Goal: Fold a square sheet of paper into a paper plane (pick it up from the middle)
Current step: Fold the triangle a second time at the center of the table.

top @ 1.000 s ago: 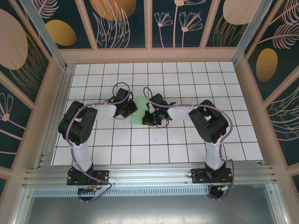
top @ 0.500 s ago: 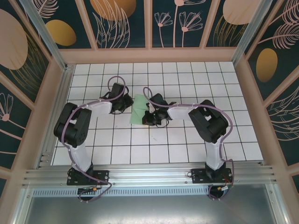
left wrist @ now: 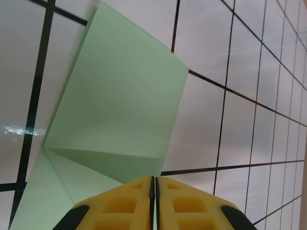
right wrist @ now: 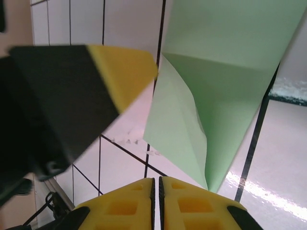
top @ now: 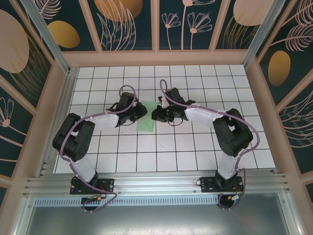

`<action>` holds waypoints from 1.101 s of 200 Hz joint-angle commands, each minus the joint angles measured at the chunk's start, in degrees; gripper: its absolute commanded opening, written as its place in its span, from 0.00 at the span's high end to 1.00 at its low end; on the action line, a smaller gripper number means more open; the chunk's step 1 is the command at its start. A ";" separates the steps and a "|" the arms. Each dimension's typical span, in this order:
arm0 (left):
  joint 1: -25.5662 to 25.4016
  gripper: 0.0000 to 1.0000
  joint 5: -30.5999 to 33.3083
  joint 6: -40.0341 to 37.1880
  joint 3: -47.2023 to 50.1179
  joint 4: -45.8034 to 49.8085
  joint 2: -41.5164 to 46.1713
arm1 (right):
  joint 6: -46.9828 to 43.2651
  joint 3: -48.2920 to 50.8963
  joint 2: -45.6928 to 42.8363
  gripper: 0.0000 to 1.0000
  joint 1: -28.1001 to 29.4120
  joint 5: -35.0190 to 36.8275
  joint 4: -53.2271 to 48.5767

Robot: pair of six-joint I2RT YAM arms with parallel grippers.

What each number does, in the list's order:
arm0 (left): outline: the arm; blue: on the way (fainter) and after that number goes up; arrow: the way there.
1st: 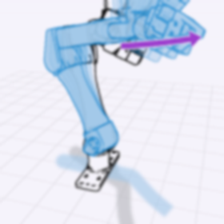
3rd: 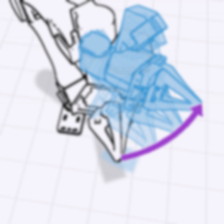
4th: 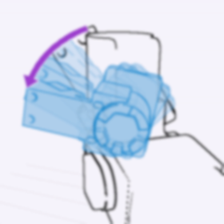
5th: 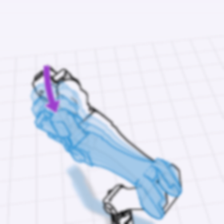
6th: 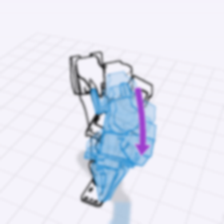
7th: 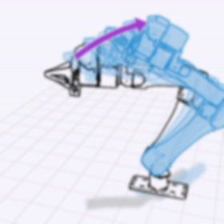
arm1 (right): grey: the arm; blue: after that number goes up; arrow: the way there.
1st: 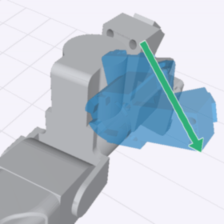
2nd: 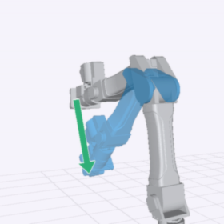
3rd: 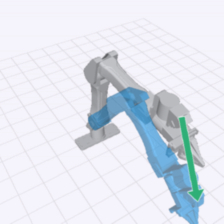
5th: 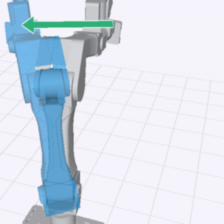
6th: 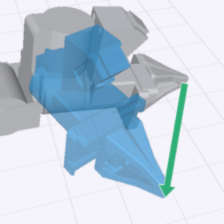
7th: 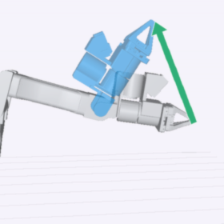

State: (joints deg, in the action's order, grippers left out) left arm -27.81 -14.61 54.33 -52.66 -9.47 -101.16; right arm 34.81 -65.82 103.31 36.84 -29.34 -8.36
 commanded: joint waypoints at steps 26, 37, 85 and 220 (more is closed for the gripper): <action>-0.30 0.91 1.64 1.26 0.06 0.16 -4.31 | -2.40 -2.20 2.45 0.92 1.57 2.12 -1.93; -0.31 0.91 1.75 1.31 0.00 0.01 -5.13 | -2.77 -2.71 3.35 0.93 2.23 2.34 -2.50; -0.31 0.92 3.77 1.75 -1.21 1.94 -6.98 | -2.64 -4.78 8.49 0.95 4.01 2.96 -4.35; -0.31 0.93 4.88 2.12 -0.42 3.11 -7.91 | -7.57 2.63 7.17 0.97 3.56 -0.51 -12.88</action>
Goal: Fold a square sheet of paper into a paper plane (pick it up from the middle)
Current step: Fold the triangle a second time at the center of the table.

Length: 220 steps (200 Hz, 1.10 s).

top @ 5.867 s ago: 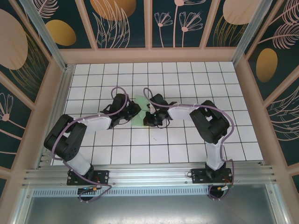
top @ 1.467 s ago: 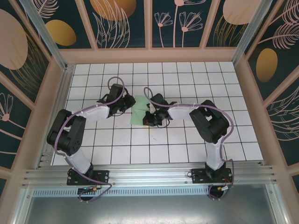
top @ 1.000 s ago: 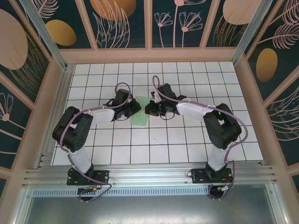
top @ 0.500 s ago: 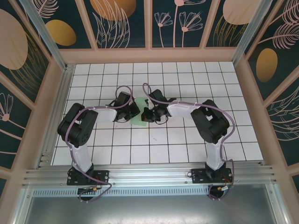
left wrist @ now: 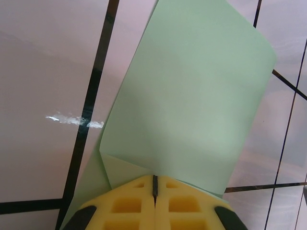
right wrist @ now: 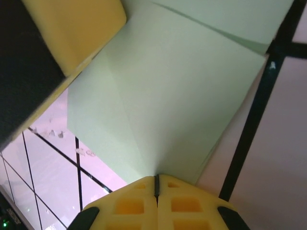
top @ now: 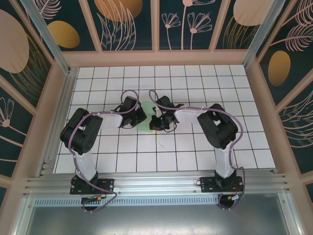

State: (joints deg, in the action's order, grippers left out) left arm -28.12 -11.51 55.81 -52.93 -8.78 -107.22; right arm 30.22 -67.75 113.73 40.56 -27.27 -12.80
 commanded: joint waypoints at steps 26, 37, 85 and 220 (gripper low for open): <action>-0.01 0.91 0.55 0.05 -1.12 2.10 -1.06 | -2.28 4.99 -9.45 0.93 -2.19 -1.76 -4.68; -0.01 0.88 -0.04 -0.21 -2.33 2.50 0.14 | -0.85 5.31 -12.49 0.89 -3.61 0.70 -1.75; 0.26 0.56 1.57 1.03 -3.15 1.89 9.98 | -0.07 2.73 -14.27 0.63 -8.39 9.26 4.66; 2.94 0.31 -5.30 5.79 18.09 -13.99 18.57 | -13.86 -9.29 5.03 0.58 -8.21 -12.54 2.63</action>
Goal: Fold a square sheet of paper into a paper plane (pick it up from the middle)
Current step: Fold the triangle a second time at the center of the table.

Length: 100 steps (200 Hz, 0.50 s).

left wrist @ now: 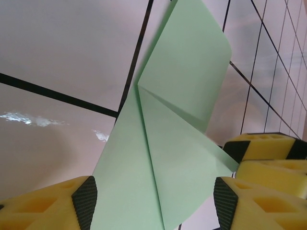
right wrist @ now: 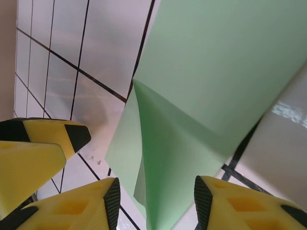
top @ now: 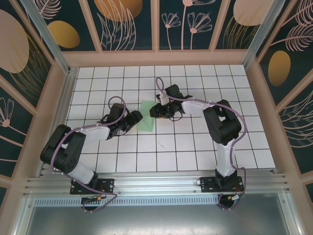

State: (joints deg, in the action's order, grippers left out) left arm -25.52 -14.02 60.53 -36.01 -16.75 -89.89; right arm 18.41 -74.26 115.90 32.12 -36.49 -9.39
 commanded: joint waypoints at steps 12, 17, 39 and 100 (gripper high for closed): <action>0.38 0.31 -3.32 1.00 1.37 -6.44 1.12 | -2.06 -3.34 3.74 0.61 0.14 -3.87 -0.85; 0.38 0.31 -3.73 0.94 1.41 -6.84 0.97 | -2.04 -3.35 3.90 0.65 0.07 -4.15 -0.71; 0.38 0.31 -5.64 0.82 1.69 -8.97 0.18 | -1.57 -3.17 4.38 0.80 -0.42 -5.87 0.16; 0.38 0.29 -11.64 -0.76 1.09 -16.84 -5.52 | 3.34 3.33 4.38 0.95 -4.35 -17.20 11.02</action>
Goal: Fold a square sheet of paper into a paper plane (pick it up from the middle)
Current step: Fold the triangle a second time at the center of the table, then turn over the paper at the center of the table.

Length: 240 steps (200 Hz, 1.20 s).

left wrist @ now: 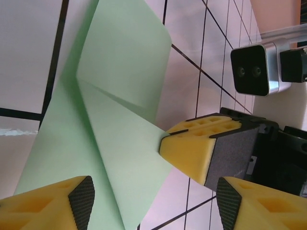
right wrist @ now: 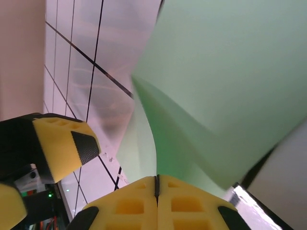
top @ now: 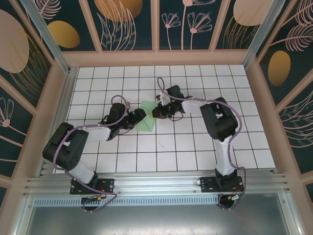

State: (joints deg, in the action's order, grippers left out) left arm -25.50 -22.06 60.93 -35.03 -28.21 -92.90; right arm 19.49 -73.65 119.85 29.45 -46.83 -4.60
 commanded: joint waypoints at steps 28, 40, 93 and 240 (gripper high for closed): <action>0.36 0.28 -5.35 -1.17 -1.01 -7.71 -4.99 | 4.68 5.75 -0.06 0.95 -3.05 -9.88 11.13; 0.40 0.29 -6.03 -1.07 -1.42 -8.80 -6.98 | 5.36 6.56 -0.21 0.95 -3.52 -10.62 12.39; 0.36 0.45 -6.92 -6.36 -4.61 -11.24 -12.19 | 6.64 8.39 0.03 0.95 -4.48 -11.44 14.45; 0.36 0.86 -7.20 -12.66 -3.37 -21.38 -15.94 | 7.39 9.57 -1.10 0.90 -5.54 -11.04 14.49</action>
State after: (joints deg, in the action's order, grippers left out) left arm -25.47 -29.91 50.61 -38.15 -48.34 -108.09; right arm 26.48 -64.73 119.85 24.40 -56.71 8.86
